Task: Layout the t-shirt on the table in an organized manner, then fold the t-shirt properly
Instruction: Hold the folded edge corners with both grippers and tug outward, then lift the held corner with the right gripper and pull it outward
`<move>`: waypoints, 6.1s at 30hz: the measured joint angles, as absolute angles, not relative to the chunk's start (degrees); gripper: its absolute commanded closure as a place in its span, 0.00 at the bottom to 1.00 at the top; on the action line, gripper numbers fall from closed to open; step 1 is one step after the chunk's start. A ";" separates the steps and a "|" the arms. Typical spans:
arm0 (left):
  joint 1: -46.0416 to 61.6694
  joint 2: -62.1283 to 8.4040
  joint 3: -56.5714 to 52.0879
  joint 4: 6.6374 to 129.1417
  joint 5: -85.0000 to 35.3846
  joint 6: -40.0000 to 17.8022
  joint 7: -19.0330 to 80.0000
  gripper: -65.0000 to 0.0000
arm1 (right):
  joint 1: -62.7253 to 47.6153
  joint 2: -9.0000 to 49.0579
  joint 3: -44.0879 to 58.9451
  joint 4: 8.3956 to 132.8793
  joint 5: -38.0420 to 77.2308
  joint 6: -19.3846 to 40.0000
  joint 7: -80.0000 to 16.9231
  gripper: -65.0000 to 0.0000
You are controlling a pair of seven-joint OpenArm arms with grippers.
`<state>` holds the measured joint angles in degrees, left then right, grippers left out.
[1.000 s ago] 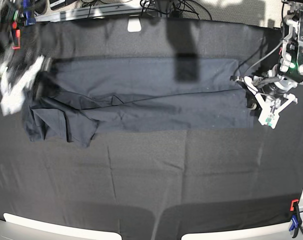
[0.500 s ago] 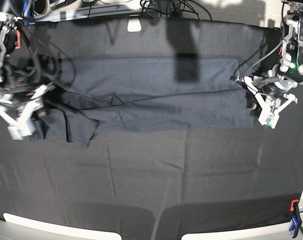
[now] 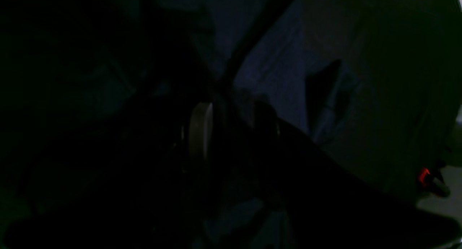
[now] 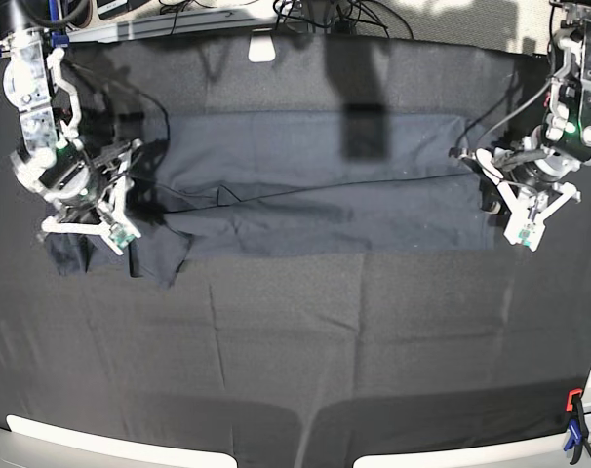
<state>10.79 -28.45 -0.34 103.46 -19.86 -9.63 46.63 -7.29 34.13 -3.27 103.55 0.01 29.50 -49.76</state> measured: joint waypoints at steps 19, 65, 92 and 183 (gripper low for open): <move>10.79 -28.42 -0.34 103.46 -19.86 -9.63 46.41 0.91 | -6.96 34.13 -3.22 106.87 -1.10 28.01 -48.77 0.70; 10.79 -28.42 -0.34 103.46 -19.86 -9.63 46.41 0.91 | -3.81 34.13 -3.22 99.46 4.34 29.32 -46.54 0.71; 10.79 -28.42 -0.34 103.46 -19.86 -9.63 46.41 0.91 | -3.81 34.11 -3.22 99.46 0.73 29.30 -49.08 0.75; 10.79 -28.42 -0.34 103.46 -19.86 -9.63 57.60 0.59 | -45.43 47.62 -2.92 123.79 -16.27 15.18 -56.12 1.00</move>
<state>10.79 -28.42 -0.34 103.46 -19.86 -9.63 57.60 -45.43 47.62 -2.92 123.79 -16.27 15.18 -56.12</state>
